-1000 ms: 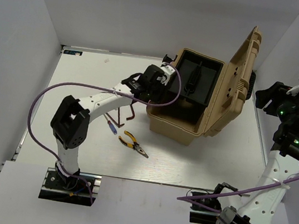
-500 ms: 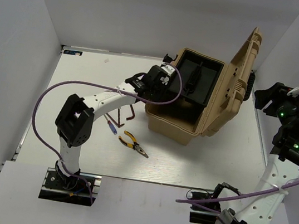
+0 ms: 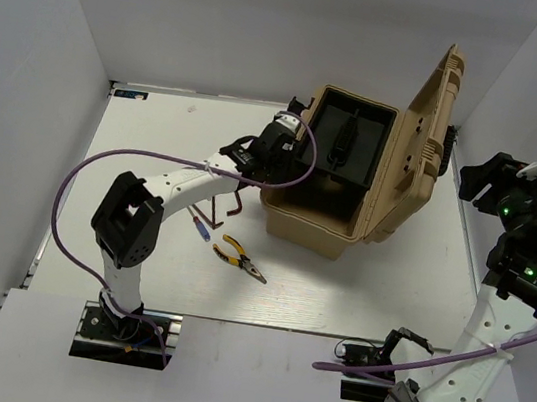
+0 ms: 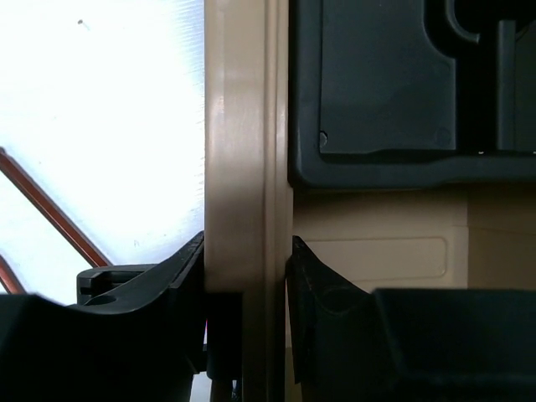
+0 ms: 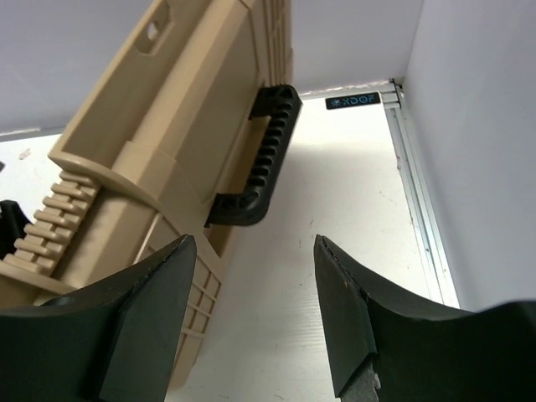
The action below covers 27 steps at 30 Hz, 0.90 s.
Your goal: Sort the tools into containers
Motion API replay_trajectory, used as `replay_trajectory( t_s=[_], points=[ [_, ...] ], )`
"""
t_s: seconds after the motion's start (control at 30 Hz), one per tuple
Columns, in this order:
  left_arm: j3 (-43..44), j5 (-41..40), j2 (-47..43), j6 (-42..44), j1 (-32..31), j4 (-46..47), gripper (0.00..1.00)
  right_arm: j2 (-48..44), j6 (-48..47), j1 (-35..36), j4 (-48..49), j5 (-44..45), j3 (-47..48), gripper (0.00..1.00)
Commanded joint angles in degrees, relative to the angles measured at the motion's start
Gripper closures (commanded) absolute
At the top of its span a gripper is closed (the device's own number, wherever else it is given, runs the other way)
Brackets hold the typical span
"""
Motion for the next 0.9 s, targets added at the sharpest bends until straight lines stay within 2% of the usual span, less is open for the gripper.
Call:
replay_trajectory(
  t_s=[0.0, 0.37, 0.53, 0.87],
  points=[
    [-1.24, -5.31, 0.08, -12.26, 1.64, -5.52, 1.0, -0.55, -0.1, -0.16, -0.11, 2.87, 1.8, 0.35],
    [1.06, -6.89, 1.76, -26.23, 3.23, -10.19, 1.0, -0.99, 0.07, -0.25, -0.38, 2.61, 2.06, 0.35],
    [-3.77, -7.41, 0.53, -30.45, 3.75, -7.65, 1.0, -1.17, -0.19, -0.24, -0.55, 2.7, 1.88, 0.35],
    [-3.17, -4.52, 1.93, -32.57, 4.9, -5.8, 1.0, -1.52, 0.08, -0.16, -0.64, 2.17, 0.74, 0.35]
  ],
)
